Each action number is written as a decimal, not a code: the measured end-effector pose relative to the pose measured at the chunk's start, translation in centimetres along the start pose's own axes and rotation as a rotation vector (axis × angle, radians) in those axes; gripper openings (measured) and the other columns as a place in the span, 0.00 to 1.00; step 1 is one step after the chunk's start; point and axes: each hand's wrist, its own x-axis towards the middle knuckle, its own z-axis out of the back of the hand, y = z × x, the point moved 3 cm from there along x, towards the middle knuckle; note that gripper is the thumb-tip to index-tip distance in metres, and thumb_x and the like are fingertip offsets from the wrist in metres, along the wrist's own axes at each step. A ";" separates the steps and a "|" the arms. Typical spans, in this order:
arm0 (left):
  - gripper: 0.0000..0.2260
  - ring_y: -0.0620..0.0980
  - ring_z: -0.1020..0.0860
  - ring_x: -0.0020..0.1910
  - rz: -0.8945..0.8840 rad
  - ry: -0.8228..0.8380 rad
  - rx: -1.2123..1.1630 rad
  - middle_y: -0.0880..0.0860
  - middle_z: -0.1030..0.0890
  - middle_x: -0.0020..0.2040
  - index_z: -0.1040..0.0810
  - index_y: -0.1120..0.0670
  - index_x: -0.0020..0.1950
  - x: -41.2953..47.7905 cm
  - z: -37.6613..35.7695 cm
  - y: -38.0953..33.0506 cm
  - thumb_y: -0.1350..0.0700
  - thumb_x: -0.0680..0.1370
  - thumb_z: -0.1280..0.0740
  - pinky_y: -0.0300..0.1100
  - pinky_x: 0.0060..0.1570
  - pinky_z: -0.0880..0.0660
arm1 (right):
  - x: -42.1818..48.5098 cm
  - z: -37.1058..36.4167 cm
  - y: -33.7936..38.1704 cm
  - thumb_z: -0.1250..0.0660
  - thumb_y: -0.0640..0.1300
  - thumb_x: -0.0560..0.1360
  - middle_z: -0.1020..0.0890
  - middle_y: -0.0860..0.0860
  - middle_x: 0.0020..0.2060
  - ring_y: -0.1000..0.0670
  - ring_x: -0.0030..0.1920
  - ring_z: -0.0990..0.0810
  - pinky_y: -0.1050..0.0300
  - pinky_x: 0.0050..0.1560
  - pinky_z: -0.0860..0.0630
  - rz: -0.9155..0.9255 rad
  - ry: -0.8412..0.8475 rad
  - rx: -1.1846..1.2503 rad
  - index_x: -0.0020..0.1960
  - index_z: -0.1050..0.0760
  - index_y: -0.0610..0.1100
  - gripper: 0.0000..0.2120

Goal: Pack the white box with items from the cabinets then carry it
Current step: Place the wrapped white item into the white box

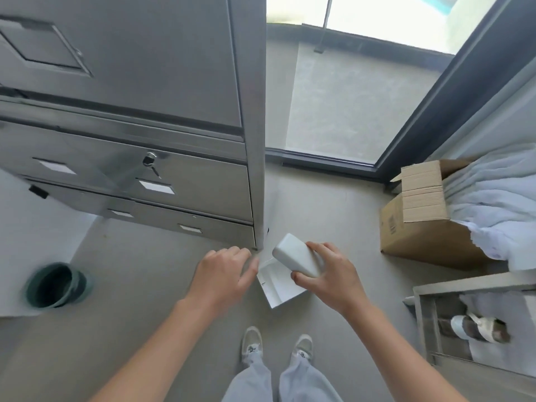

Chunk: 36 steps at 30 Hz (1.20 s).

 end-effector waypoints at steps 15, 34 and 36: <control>0.20 0.52 0.21 0.47 0.098 0.181 -0.083 0.48 0.19 0.45 0.23 0.49 0.51 -2.7 -17.1 1.1 0.40 0.80 0.50 0.48 0.49 0.29 | -0.3 -12.7 -13.6 0.23 0.60 0.65 0.22 0.55 0.53 0.53 0.53 0.21 0.56 0.53 0.25 -0.190 0.077 0.098 0.66 0.22 0.50 0.31; 0.17 0.54 0.22 0.46 0.071 -0.016 -0.225 0.47 0.18 0.48 0.22 0.51 0.52 9.8 -50.9 7.6 0.43 0.82 0.45 0.46 0.47 0.31 | 13.6 -34.0 -33.8 0.28 0.65 0.61 0.24 0.64 0.49 0.71 0.51 0.27 0.69 0.43 0.32 -0.074 -0.210 0.171 0.61 0.24 0.60 0.29; 0.17 0.53 0.21 0.48 0.025 -0.051 -0.205 0.47 0.18 0.49 0.22 0.51 0.53 11.5 -52.9 8.1 0.43 0.82 0.46 0.47 0.49 0.30 | 15.3 -34.7 -35.5 0.28 0.66 0.62 0.24 0.64 0.49 0.69 0.51 0.26 0.71 0.43 0.33 -0.034 -0.266 0.155 0.62 0.25 0.60 0.30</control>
